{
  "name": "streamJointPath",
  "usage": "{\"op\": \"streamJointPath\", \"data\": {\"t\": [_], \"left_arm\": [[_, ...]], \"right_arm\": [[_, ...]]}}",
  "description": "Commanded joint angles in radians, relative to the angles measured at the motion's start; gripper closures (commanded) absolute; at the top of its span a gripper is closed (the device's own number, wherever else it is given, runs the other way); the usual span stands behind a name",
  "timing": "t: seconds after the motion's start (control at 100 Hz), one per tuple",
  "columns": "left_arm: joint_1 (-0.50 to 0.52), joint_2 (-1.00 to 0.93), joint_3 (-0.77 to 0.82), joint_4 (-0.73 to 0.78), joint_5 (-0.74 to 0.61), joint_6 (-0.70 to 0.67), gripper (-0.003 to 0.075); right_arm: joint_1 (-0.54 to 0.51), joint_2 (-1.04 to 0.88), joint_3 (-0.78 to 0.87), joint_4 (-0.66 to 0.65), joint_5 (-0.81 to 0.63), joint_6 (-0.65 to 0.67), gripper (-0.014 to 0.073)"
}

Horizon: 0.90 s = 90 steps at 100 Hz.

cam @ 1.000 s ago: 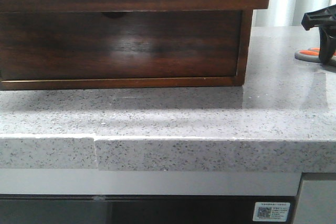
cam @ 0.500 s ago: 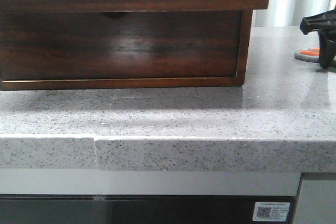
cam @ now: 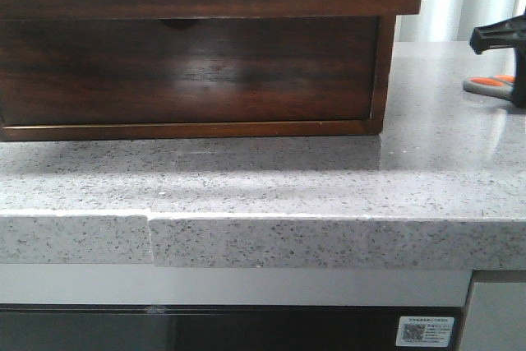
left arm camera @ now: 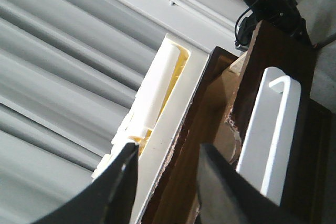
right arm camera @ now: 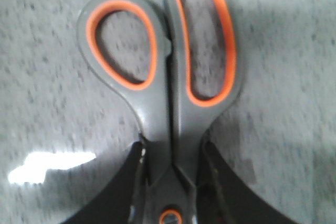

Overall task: Put scissors in drawer with both arms
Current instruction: 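Lift the scissors with the right gripper and carry them toward the drawer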

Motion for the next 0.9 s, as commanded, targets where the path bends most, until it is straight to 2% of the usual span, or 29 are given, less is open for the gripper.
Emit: {"op": "streamJointPath", "data": {"t": [0.0, 0.25, 0.46, 0.64, 0.89], "left_arm": [[-0.01, 0.001, -0.025, -0.027, -0.03, -0.011, 0.0466], [-0.01, 0.001, -0.025, -0.027, -0.03, -0.011, 0.0466], [-0.01, 0.001, -0.025, -0.027, -0.03, -0.011, 0.0466], [-0.01, 0.001, -0.025, -0.027, -0.03, -0.011, 0.0466], [-0.01, 0.001, -0.025, -0.027, -0.032, -0.011, 0.0466]], "right_arm": [[0.007, -0.093, -0.017, -0.017, 0.028, 0.0, 0.0671], [0.065, -0.339, -0.017, -0.009, 0.015, -0.051, 0.0671], [0.168, -0.544, -0.019, -0.008, -0.026, -0.131, 0.0671], [0.287, -0.644, -0.053, -0.008, -0.077, -0.15, 0.0671], [0.541, -0.66, -0.133, -0.007, -0.139, -0.312, 0.0671]]}}
